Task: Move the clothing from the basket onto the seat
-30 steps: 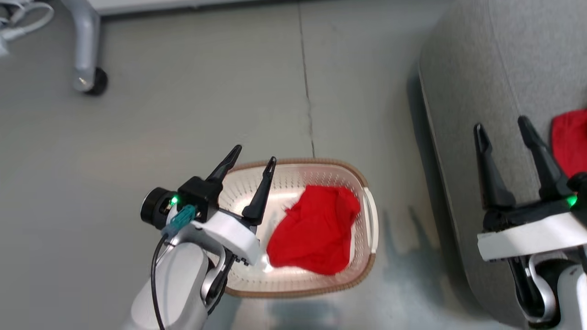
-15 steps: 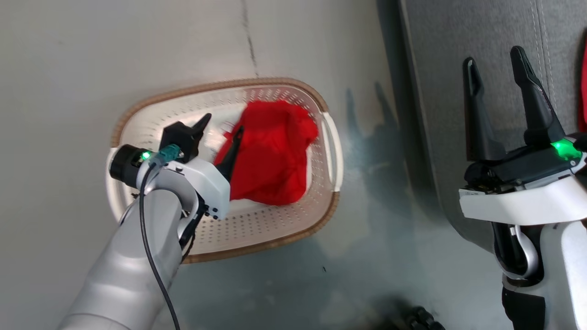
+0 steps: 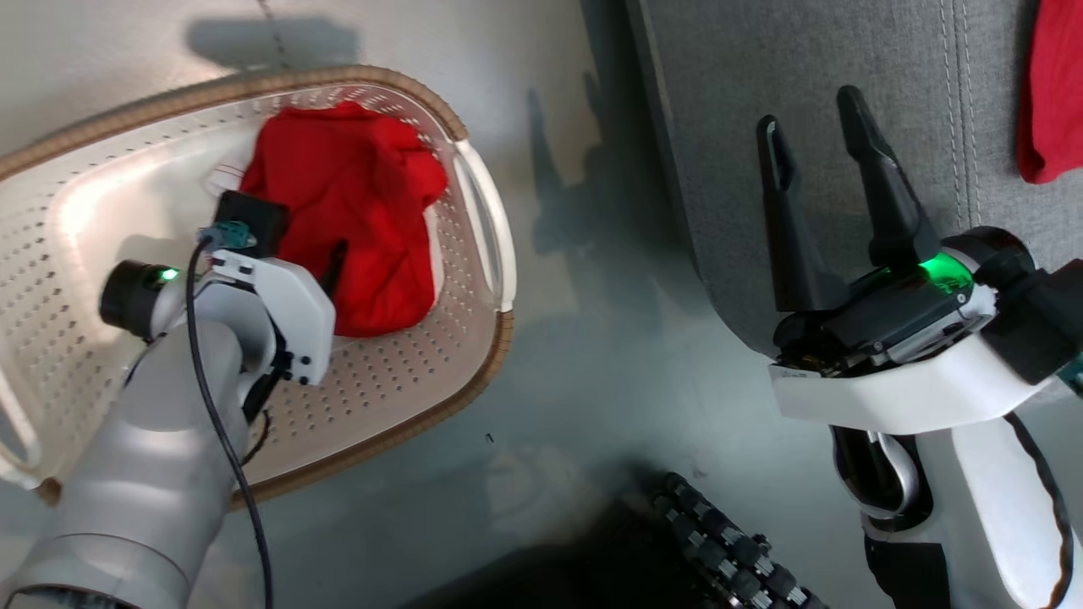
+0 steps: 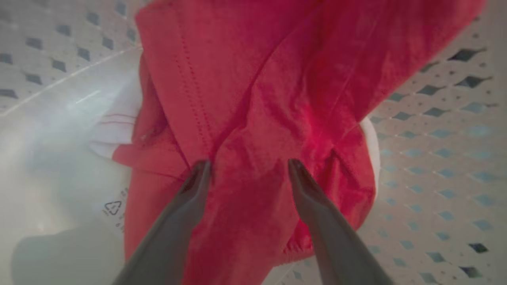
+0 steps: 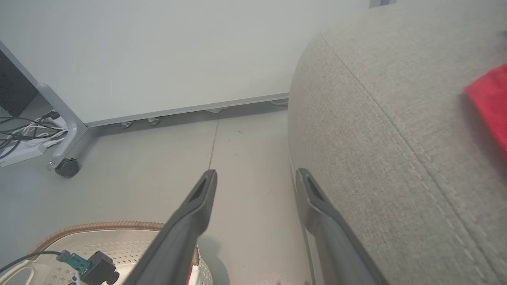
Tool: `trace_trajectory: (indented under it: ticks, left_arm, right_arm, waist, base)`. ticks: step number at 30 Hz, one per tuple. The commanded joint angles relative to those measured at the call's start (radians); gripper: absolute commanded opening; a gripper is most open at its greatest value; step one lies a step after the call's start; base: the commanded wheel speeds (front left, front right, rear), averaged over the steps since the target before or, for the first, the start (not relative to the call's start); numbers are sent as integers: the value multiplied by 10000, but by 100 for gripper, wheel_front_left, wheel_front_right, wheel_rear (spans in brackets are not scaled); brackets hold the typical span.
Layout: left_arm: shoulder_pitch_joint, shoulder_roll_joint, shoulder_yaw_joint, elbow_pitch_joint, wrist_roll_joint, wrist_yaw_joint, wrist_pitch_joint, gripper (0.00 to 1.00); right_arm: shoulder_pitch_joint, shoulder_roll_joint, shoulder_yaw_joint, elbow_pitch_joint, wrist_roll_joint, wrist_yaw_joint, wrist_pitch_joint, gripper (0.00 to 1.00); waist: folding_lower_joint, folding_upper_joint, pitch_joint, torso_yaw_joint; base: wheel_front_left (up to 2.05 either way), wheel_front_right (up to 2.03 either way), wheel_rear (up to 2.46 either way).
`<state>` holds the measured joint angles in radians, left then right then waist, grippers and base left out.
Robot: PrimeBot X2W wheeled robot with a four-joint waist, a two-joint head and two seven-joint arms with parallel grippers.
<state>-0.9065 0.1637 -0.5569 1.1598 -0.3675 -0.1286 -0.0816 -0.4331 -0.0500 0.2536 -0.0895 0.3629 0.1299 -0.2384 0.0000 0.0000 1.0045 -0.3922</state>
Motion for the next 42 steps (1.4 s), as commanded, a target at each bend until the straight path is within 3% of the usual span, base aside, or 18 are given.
trace_trajectory:
  ticks: [1,10,11,12,19,30,42]
  left_arm:
    - [-197,236,-148,113,-223,-17,238,100]
    - [-500,689,-478,619,-545,-9,837,100]
    - [-543,694,-516,643,-544,-7,793,44]
    - [-588,676,-540,661,-562,-7,764,0]
    - [-657,533,-732,568,-456,18,-217,0]
    - [233,-303,-1028,-581,-297,56,-1780,0]
    - [2738,-104,406,-5437,-163,648,-1835,0]
  right_arm:
    - [-88,-17,65,58,99,17,-140,100]
    - [125,-19,187,-35,146,17,-265,100]
    - [131,-19,195,-45,145,17,-274,100]
    - [118,-17,192,-41,135,17,-283,100]
    - [-94,-22,242,156,-23,15,-295,100]
    - [344,-26,-405,249,-979,14,324,100]
    - [1209,-39,-1102,41,-1617,12,1440,100]
  waist:
    - [0,0,316,-334]
    - [0,0,401,-365]
    - [0,0,405,-367]
    - [0,0,404,-364]
    - [0,0,151,-239]
    - [0,0,-1629,1132]
    - [0,0,-3946,2352]
  base:
    - [0,0,0]
    - [0,0,0]
    - [0,0,0]
    - [0,0,0]
    - [0,0,0]
    - [0,0,0]
    - [0,0,0]
